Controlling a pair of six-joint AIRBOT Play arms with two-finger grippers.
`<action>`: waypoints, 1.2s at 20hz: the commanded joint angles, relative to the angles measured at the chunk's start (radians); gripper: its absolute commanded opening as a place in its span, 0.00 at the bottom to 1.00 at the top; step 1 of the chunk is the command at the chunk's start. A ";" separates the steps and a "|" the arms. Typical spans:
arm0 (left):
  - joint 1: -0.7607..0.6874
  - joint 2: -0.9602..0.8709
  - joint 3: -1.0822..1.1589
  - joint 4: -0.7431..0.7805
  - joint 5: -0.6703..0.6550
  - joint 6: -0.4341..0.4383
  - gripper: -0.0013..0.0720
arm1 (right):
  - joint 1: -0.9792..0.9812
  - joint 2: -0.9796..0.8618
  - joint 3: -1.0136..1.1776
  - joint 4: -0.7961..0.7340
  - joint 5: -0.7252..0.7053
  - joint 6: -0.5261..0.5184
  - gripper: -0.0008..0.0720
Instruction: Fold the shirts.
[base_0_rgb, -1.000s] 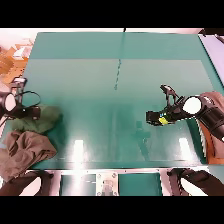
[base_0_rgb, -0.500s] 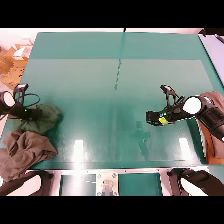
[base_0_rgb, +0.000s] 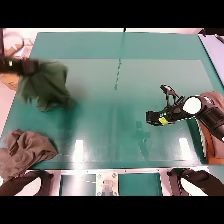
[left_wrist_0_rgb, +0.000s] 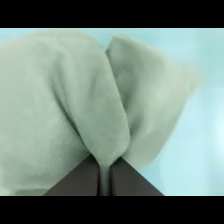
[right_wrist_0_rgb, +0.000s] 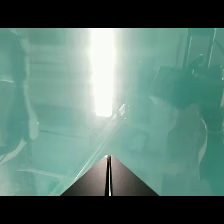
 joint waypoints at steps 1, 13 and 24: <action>-0.196 0.008 0.127 -0.164 0.059 0.005 0.05 | 0.001 0.001 0.000 0.001 0.000 0.000 0.04; -0.507 -0.391 0.125 -0.166 0.146 -0.082 0.87 | -0.004 0.001 0.019 -0.043 0.060 -0.027 0.25; -0.114 -0.372 -0.038 -0.172 -0.077 -0.058 0.87 | 0.024 -0.004 -0.240 0.429 -0.165 -0.163 0.77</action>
